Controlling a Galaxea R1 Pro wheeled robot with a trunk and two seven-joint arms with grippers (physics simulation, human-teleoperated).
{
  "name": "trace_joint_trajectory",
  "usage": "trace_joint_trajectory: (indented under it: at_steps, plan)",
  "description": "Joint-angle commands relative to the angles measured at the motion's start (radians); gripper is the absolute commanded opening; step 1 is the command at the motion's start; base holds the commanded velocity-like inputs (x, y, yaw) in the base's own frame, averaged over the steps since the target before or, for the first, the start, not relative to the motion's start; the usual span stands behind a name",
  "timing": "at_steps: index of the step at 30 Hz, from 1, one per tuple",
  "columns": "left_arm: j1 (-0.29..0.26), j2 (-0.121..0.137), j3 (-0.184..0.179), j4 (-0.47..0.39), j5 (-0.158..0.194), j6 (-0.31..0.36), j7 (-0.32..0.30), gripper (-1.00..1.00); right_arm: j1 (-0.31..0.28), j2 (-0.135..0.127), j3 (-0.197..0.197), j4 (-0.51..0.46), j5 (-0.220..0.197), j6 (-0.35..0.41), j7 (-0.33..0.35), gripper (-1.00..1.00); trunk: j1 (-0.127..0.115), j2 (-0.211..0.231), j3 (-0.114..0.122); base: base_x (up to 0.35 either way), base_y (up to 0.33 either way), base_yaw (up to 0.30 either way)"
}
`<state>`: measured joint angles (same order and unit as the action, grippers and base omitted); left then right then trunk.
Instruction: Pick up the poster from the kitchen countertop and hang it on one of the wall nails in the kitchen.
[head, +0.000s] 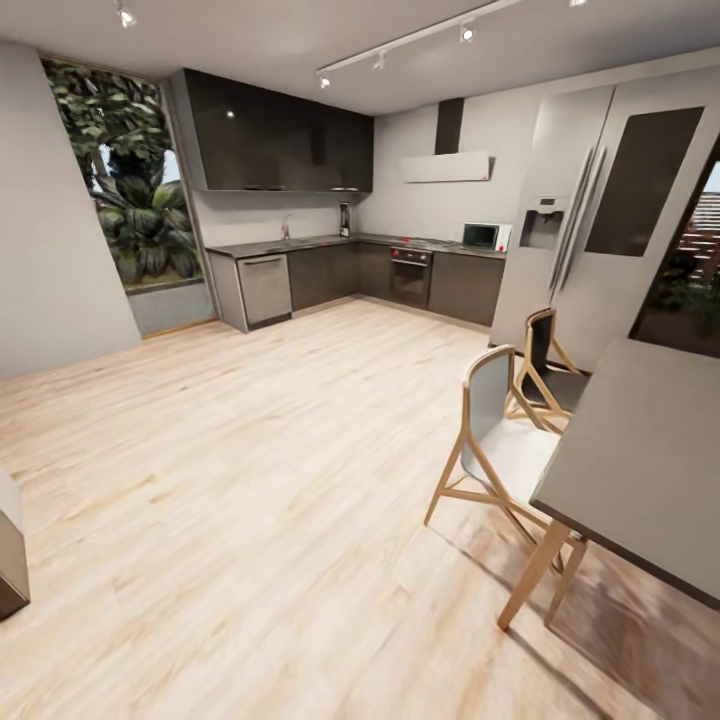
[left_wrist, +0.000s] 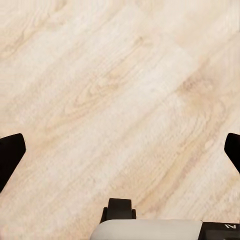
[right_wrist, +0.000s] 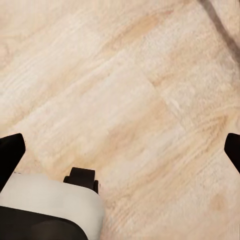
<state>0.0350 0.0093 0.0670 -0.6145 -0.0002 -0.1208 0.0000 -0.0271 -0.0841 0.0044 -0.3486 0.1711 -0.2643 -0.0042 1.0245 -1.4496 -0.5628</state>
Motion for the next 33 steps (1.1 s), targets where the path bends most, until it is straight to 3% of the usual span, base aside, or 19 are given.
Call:
trace_joint_trajectory:
  at_steps: [1,11,33]
  plan:
    - [0.000,0.000,0.000,-0.001,0.000,-0.002,0.000,1.00,0.000,0.000,0.000,0.000,0.005,-0.003,0.000,1.00,0.000,0.000,-0.001,0.250,0.275,0.000]
    - [0.000,0.000,0.000,-0.001,-0.001,-0.002,0.000,1.00,0.000,0.000,0.001,0.000,0.005,-0.003,0.000,1.00,0.000,0.000,-0.001,0.261,0.258,0.000]
    - [0.000,0.001,0.001,-0.001,-0.001,-0.002,0.000,1.00,0.000,0.000,-0.001,0.000,0.005,-0.003,0.000,1.00,0.000,0.000,-0.001,0.315,0.163,0.000]
